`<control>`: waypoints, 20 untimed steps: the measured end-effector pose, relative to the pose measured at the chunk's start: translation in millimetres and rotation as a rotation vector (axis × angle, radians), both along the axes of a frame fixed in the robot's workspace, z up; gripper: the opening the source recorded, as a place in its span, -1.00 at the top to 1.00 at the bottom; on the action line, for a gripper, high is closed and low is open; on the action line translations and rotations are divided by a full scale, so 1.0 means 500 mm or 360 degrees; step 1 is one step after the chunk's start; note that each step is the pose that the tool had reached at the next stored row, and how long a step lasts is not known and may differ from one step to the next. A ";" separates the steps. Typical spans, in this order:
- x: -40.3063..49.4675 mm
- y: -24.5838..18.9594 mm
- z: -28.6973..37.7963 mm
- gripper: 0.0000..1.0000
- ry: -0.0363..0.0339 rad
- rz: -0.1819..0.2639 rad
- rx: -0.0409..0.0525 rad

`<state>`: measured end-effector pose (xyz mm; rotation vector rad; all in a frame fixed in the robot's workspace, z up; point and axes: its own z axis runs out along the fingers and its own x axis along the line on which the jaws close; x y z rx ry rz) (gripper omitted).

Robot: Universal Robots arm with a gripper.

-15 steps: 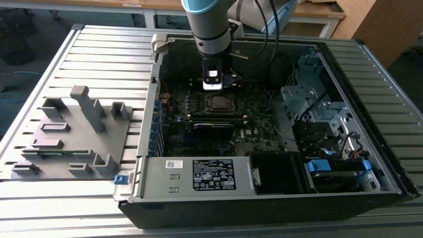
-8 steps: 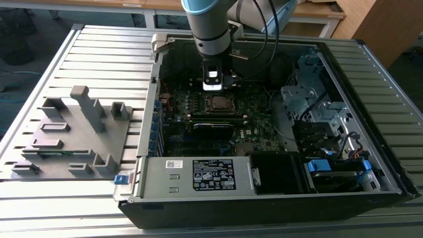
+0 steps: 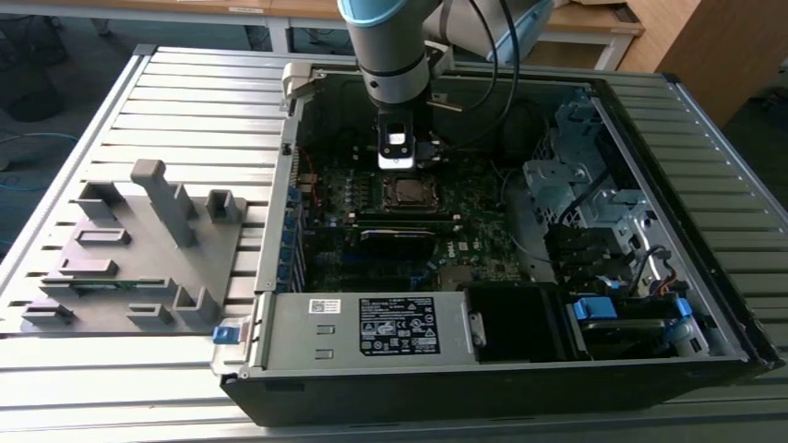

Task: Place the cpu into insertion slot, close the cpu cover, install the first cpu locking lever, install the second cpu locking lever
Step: 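Install the second cpu locking lever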

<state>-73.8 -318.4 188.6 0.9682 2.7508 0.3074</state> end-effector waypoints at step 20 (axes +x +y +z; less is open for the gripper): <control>0.000 0.0001 0.045 0.80 0.0000 0.0000 0.0008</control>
